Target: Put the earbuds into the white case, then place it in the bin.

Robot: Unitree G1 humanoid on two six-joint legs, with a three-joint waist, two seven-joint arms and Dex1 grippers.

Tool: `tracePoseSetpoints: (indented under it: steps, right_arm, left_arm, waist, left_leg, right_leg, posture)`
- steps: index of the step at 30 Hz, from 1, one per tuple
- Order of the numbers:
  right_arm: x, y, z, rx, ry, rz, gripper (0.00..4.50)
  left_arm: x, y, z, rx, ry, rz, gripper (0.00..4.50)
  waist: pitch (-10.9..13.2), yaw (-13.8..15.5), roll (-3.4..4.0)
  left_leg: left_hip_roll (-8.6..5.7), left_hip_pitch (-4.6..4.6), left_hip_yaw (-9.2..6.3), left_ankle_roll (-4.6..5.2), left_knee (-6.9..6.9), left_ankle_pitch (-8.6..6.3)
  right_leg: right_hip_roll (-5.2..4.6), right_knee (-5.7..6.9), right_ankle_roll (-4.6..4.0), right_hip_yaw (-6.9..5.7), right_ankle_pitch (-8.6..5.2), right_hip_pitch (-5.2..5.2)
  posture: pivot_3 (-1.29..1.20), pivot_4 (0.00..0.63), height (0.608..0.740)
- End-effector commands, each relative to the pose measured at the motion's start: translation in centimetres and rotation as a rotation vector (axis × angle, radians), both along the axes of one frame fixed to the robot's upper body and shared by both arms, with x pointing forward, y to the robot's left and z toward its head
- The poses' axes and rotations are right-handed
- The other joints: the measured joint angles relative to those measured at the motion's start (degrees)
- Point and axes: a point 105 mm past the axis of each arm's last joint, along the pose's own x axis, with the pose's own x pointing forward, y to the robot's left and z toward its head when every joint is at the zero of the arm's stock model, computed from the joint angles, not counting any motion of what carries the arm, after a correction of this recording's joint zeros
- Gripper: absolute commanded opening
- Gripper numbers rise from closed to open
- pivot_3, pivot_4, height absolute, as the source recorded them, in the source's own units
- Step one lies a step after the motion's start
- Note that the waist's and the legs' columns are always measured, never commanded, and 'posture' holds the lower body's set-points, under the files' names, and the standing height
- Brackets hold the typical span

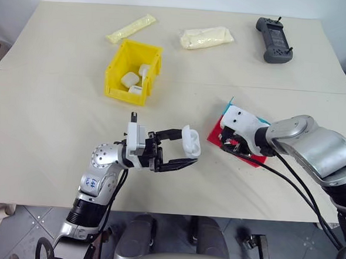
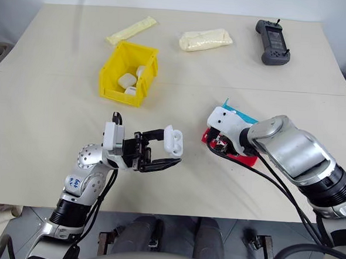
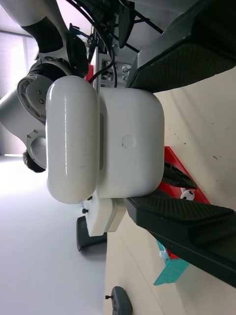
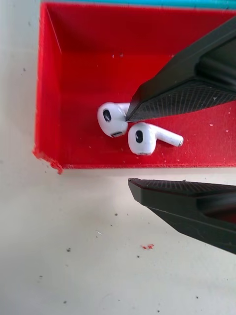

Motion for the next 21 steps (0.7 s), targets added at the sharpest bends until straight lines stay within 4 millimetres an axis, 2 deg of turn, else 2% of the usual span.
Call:
tracePoseSetpoints:
  steps: [1,21]
  right_arm:
    - [0.3,0.0,0.8,-0.007,-0.038,0.02,1.86]
    - [0.0,-0.3,-0.4,-0.041,-0.032,0.071,1.86]
  left_arm:
    - [-0.5,0.1,1.1,-0.016,-0.048,-0.003,2.77]
    - [-0.5,0.2,1.3,-0.012,-0.05,-0.002,2.77]
  waist:
    - [0.0,-0.01,0.0]
    - [0.0,0.0,0.0]
  left_leg:
    - [0.0,0.0,0.0,0.0,0.0,0.0]
    - [0.0,0.0,0.0,0.0,-0.02,0.0]
  right_leg:
    - [0.0,0.0,0.0,0.0,0.0,0.0]
    - [0.0,-0.01,0.0,0.0,0.0,0.0]
  posture:
    - [0.0,0.15,0.74]
    - [0.0,0.15,0.74]
